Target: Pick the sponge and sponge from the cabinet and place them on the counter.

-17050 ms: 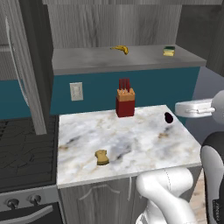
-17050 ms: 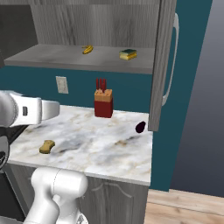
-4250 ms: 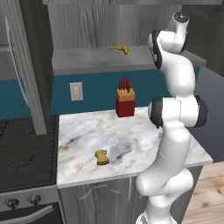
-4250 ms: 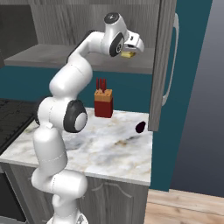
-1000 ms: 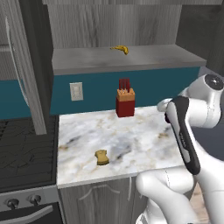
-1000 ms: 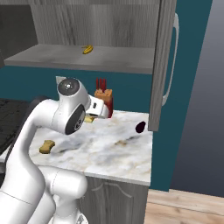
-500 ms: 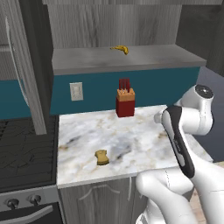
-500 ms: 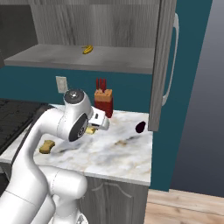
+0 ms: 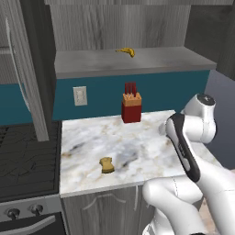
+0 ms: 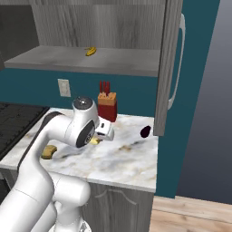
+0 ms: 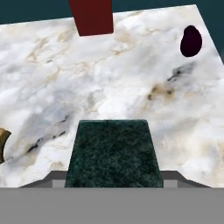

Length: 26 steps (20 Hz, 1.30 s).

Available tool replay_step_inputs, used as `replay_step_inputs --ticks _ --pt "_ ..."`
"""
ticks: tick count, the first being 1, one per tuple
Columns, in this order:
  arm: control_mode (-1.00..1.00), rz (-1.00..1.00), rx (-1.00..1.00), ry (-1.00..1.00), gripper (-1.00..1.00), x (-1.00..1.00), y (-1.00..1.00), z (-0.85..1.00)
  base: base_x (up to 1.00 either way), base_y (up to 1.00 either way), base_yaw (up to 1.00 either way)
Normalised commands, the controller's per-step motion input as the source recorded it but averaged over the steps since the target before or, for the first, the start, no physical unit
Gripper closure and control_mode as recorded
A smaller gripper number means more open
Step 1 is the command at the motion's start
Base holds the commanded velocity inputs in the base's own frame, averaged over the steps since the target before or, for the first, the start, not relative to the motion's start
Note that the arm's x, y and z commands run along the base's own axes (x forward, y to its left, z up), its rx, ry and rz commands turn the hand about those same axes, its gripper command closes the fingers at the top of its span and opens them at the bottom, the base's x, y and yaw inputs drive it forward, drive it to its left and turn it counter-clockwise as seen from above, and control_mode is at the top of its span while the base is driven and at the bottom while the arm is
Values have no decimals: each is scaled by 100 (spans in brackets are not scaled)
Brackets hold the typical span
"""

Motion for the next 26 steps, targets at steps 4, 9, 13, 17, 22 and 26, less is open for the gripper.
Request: replay_step_inputs --ticks 4,9,13,17,22,26 --pt "-100 1 1 9 100 17 0 -48 0 0 0" --pt "-100 1 1 7 100 9 0 -39 0 0 0" --pt "-100 1 0 4 100 2 0 -30 0 0 0" --pt "-100 1 0 3 100 8 0 -35 0 0 0" --pt "-100 0 0 3 100 17 0 -40 0 0 0" --pt "-100 1 0 0 100 16 0 -36 0 0 0"
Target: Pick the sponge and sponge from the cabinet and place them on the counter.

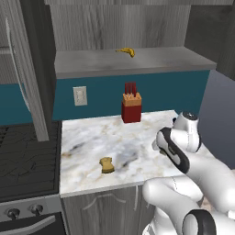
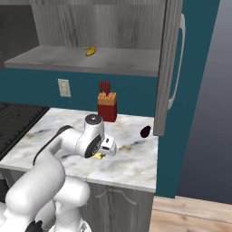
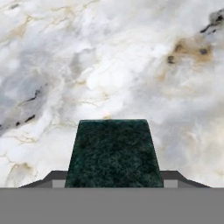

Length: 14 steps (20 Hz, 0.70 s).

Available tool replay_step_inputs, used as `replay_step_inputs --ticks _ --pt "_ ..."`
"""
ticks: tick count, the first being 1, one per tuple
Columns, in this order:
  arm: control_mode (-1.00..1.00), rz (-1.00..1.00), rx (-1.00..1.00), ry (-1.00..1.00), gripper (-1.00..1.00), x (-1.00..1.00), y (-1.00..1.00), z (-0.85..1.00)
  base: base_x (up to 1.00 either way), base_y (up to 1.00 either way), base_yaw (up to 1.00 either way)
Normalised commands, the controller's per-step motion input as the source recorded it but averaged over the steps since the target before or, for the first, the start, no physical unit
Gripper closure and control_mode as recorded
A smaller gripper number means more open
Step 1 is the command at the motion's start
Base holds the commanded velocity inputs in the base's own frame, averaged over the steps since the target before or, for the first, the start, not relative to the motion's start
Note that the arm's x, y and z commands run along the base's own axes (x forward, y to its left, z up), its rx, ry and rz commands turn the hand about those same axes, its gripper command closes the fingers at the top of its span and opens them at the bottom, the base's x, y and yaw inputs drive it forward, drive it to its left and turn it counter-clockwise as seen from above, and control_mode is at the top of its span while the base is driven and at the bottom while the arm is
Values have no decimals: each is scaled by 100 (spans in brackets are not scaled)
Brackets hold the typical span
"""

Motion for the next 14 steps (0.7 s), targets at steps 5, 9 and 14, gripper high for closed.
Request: replay_step_inputs --ticks 5,9,14 --pt "-100 2 0 0 100 9 0 -27 0 0 0" --pt "-100 1 0 0 100 6 0 -25 0 0 0" --pt "-100 1 0 0 100 8 0 -27 0 0 0"
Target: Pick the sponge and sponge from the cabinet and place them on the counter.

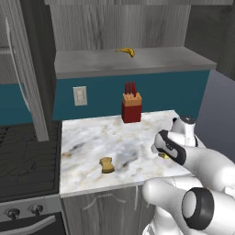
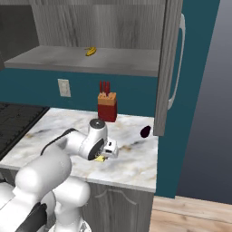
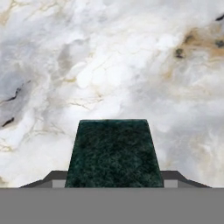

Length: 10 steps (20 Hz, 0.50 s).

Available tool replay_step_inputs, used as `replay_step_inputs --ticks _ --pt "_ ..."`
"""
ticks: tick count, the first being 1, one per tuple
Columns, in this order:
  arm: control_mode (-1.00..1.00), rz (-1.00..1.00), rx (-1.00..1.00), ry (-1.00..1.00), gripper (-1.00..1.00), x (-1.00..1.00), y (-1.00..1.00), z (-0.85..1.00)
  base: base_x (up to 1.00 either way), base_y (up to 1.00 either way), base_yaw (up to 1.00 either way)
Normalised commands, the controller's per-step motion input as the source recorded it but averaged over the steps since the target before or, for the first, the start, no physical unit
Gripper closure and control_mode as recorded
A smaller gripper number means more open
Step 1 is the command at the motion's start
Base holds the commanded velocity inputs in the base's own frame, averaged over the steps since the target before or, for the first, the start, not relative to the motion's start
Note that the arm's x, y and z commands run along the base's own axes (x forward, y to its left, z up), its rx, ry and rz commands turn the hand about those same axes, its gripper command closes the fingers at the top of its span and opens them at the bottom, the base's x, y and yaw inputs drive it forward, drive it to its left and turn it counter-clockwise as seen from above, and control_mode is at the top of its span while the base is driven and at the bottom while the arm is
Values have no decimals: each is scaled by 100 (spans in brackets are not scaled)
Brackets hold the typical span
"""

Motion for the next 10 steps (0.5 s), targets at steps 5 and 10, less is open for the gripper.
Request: replay_step_inputs --ticks 5,10 --pt "-100 0 0 0 100 4 0 -28 0 0 0" --pt "-100 0 0 0 100 1 0 -32 0 0 0"
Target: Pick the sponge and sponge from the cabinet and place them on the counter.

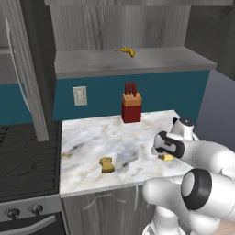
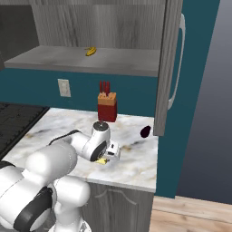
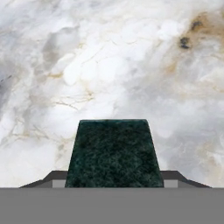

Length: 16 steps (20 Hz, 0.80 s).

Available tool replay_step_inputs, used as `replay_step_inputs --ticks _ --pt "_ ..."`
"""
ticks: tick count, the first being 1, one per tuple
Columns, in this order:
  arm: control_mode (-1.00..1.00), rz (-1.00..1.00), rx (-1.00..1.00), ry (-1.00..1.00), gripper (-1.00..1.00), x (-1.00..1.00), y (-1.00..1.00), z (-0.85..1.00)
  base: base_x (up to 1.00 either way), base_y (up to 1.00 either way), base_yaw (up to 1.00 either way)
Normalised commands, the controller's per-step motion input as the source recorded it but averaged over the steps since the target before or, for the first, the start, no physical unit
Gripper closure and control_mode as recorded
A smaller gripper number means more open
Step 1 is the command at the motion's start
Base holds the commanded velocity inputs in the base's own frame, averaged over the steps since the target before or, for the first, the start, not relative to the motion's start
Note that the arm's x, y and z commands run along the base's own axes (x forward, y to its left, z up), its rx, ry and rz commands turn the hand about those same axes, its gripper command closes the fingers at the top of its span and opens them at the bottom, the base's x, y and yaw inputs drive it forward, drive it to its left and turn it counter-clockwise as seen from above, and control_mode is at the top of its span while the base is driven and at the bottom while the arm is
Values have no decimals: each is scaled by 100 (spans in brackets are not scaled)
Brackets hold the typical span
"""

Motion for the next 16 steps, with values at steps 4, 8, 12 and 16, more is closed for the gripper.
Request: replay_step_inputs --ticks 4,8,12,16 --pt "-100 1 0 0 100 0 1 -27 0 0 0" --pt "-100 1 0 0 100 0 3 -23 0 0 0" --pt "-100 0 0 0 100 0 6 -24 0 0 0" --pt "-100 0 -1 -1 -100 -6 7 -18 0 0 0"
